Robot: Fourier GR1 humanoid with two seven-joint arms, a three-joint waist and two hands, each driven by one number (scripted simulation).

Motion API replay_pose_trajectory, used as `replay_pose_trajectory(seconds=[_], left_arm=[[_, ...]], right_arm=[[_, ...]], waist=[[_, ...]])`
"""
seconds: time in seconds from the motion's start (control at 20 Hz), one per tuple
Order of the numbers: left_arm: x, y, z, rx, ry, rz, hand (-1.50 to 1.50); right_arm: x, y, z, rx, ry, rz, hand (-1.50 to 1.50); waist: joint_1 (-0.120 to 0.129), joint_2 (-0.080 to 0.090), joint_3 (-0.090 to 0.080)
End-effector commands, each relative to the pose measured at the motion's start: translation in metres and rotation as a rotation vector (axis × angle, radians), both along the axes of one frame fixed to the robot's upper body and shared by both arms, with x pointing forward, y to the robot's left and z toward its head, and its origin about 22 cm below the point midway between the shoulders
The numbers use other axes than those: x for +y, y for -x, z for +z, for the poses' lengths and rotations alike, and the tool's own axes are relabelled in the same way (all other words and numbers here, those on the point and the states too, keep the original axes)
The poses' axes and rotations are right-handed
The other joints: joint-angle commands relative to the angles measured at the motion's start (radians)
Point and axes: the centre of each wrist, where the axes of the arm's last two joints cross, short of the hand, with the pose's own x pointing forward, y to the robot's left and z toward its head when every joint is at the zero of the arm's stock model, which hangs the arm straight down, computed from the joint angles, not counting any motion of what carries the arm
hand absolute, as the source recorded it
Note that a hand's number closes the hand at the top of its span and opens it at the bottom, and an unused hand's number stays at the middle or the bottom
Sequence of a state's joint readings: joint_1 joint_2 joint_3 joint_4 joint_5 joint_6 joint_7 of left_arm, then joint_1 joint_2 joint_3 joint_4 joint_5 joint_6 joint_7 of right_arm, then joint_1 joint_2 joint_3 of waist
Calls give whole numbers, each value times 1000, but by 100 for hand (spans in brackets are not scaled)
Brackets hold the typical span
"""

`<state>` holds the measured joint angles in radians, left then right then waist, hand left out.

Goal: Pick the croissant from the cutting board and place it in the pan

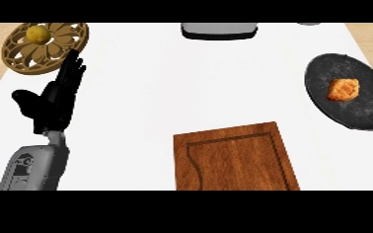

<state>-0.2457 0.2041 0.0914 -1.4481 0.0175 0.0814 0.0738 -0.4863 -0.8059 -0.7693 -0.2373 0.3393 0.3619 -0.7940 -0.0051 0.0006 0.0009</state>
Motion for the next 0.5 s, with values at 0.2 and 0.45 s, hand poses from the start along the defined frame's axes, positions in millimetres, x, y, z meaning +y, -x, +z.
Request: replay_pose_trajectory(seconds=[0.2, 0.45], left_arm=[[3, 9, 1, 11, 0, 29, 0], [-1, 12, 1, 22, -1, 4, 0]], right_arm=[[-43, 71, 21, -43, -20, 99, -150], [-43, 98, 10, -29, -47, 104, -150]], waist=[[-20, -9, -3], [-24, -12, -4]])
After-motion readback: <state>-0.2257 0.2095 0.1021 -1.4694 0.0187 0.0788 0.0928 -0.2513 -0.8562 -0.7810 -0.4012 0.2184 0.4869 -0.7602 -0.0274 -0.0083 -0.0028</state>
